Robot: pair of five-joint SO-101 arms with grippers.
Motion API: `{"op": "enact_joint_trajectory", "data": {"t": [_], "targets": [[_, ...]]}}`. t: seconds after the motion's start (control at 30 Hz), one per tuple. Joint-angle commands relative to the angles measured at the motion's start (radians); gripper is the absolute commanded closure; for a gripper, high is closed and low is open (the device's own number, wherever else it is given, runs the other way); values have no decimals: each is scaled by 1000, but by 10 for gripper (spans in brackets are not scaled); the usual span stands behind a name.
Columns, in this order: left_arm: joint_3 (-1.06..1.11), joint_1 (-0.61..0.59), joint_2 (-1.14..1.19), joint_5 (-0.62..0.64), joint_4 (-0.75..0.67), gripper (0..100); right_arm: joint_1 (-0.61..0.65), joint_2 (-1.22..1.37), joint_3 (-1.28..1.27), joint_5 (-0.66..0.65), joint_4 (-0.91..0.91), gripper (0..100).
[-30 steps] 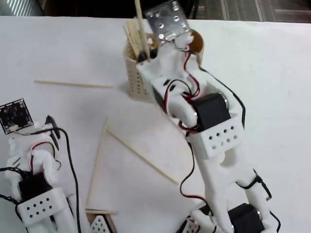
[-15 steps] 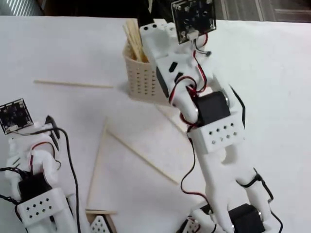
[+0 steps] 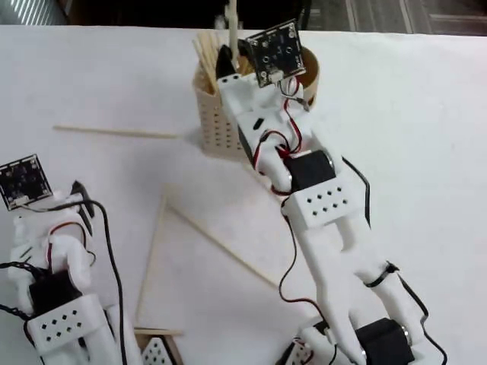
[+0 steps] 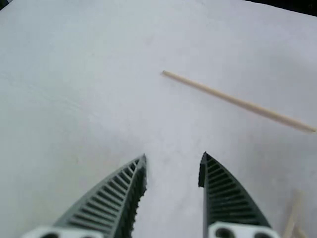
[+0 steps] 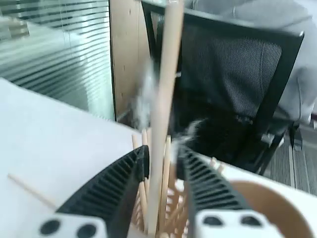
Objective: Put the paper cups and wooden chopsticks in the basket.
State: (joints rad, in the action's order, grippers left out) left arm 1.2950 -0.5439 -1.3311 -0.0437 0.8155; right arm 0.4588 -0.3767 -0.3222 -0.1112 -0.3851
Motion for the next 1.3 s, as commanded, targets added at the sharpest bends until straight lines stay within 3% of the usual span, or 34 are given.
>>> {"op": "enact_joint_trajectory", "data": {"t": [0.0, 0.23, 0.47, 0.6, 0.73, 0.93, 1.27], "targets": [[-6, -5, -13, -11, -18, 817, -12, -33, 97, -2, -122, 785], [-6, -5, -13, -9, -21, 817, -12, -38, 315, -5, -595, 813], [-6, -5, -13, -11, -20, 817, -22, -27, 334, -132, -1046, 829], [-6, -5, -13, -11, -18, 817, -28, -15, 244, -239, -1170, 833], [-6, -5, -13, -11, -18, 817, -39, 8, 58, -313, -1135, 833], [-6, -5, -13, -12, -17, 819, -127, 93, -164, -454, -878, 833], [-6, -2, -13, -12, -17, 819, -183, 400, -201, -525, -650, 833]]}}
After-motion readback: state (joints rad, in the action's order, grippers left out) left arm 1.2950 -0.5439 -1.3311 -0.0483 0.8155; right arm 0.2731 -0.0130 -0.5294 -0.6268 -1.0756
